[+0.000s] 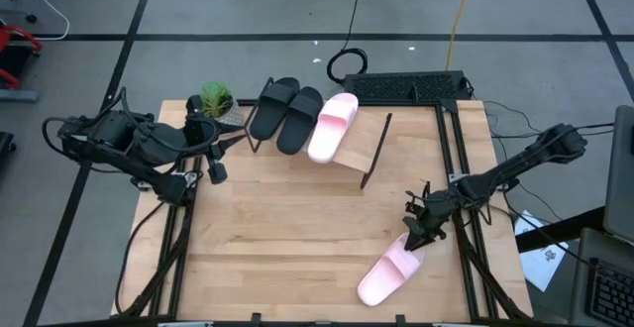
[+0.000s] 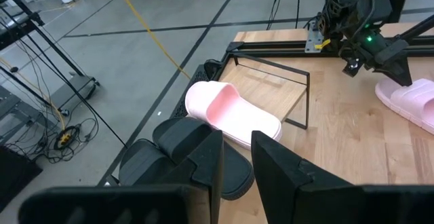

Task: Pick and place slides into the shelf
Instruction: Put the pink slipper on the shelf

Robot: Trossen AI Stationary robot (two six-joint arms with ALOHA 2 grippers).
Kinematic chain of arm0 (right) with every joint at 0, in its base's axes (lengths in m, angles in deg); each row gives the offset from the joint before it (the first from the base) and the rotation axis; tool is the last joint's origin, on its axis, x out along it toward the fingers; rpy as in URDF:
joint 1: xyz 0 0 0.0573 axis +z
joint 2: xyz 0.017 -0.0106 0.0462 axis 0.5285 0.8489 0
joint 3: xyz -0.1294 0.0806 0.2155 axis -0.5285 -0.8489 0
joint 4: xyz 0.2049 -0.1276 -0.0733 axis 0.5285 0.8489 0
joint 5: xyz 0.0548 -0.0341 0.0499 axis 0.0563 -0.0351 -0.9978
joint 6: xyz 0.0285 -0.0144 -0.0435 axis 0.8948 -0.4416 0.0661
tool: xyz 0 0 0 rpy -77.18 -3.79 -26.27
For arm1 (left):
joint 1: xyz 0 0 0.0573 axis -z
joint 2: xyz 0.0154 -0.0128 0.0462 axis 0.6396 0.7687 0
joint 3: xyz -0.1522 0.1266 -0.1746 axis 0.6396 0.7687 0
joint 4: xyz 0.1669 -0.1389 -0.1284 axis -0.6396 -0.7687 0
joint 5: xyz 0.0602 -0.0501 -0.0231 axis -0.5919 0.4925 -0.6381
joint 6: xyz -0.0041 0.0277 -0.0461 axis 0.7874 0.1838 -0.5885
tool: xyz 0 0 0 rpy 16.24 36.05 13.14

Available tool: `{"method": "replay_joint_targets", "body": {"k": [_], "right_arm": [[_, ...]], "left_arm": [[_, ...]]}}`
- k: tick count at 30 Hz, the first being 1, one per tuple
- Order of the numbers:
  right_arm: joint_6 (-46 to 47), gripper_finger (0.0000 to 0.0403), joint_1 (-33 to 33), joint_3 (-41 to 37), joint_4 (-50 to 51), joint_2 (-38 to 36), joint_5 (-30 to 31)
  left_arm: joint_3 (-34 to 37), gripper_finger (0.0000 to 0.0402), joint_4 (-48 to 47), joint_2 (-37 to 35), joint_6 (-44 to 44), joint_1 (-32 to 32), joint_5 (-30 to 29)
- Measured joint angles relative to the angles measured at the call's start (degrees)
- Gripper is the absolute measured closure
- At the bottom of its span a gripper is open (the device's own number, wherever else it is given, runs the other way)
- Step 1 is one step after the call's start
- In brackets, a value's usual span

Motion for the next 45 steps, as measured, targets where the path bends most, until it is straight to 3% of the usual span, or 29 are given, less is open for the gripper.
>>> {"method": "replay_joint_targets", "body": {"k": [16,22,39,45], "right_arm": [[-1.40,0.0299,0.02,0.03,-14.71,14.67,-3.24],[-1.28,0.0325,0.02,0.04,-20.08,18.80,-3.39],[-1.41,0.0397,0.02,0.04,-23.38,20.71,-3.28],[-0.74,0.0401,0.02,0.04,-25.78,20.71,-1.50]], "left_arm": [[0.00,0.0321,1.18,0.00,1.57,0.01,-0.06],[0.00,0.0321,1.18,0.00,1.53,0.00,-0.06],[0.00,0.0321,1.18,0.00,1.22,0.00,-0.04],[0.00,0.0321,1.18,0.00,1.08,0.01,-0.02]]}}
